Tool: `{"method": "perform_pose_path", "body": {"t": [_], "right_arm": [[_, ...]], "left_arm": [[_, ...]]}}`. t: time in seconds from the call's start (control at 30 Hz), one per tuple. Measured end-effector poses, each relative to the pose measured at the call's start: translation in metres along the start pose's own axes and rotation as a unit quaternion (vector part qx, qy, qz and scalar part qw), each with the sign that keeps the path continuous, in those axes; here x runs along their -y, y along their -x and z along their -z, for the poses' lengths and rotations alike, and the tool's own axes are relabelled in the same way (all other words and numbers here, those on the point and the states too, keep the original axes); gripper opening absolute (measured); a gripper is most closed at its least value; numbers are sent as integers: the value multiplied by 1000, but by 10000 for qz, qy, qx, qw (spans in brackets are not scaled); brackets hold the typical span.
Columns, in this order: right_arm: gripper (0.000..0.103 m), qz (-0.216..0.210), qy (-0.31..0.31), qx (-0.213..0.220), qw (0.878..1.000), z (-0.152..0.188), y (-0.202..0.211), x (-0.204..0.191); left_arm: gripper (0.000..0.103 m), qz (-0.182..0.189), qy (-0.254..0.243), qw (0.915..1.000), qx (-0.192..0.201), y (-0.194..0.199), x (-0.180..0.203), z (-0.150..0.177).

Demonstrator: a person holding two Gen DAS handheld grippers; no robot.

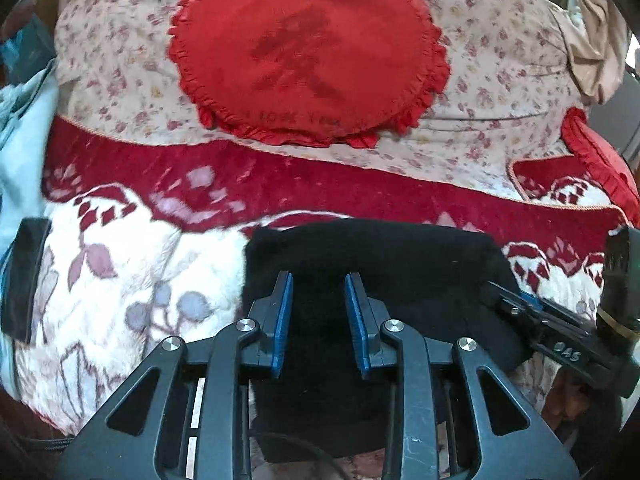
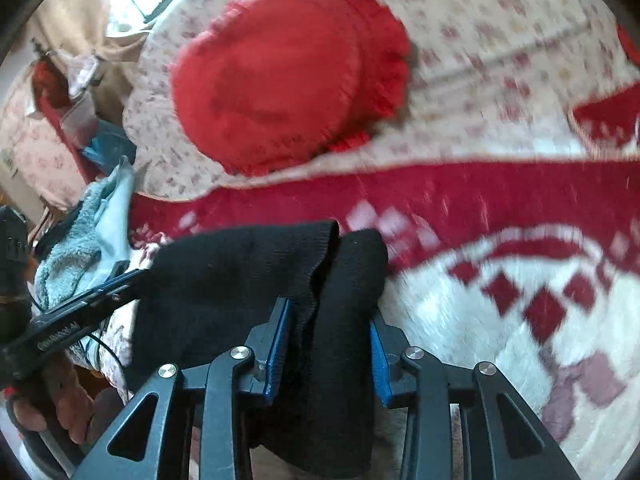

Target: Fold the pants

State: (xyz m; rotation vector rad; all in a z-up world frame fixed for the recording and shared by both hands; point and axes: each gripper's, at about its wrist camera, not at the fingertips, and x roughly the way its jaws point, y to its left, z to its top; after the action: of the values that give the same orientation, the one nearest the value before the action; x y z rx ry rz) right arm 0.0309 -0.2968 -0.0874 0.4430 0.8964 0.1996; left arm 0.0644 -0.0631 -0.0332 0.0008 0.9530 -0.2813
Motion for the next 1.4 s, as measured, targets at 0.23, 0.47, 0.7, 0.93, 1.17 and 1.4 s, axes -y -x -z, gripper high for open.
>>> {"method": "perform_pose_path", "body": {"t": [0.23, 0.47, 0.7, 0.93, 1.17, 1.4], "right_arm": [[38, -352, -286, -33, 9990, 0, 5, 15], [52, -636, -582, -90, 9962, 4, -3, 15], [35, -643, -330, 221, 9971, 1, 9, 7], [34, -403, -281, 583, 9971, -16, 22, 8], [40, 130, -221, 312, 9992, -15, 13, 19], [40, 256, 248, 713, 9968, -21, 54, -4]], "left_arm": [[43, 104, 662, 9975, -216, 8, -35, 10], [66, 740, 1270, 9877, -538, -14, -45, 24], [52, 460, 594, 9964, -394, -13, -15, 9], [46, 201, 34, 9997, -141, -18, 8, -17], [51, -49, 27, 9996, -292, -32, 4, -6], [51, -258, 29, 9995, -174, -16, 8, -2]]}}
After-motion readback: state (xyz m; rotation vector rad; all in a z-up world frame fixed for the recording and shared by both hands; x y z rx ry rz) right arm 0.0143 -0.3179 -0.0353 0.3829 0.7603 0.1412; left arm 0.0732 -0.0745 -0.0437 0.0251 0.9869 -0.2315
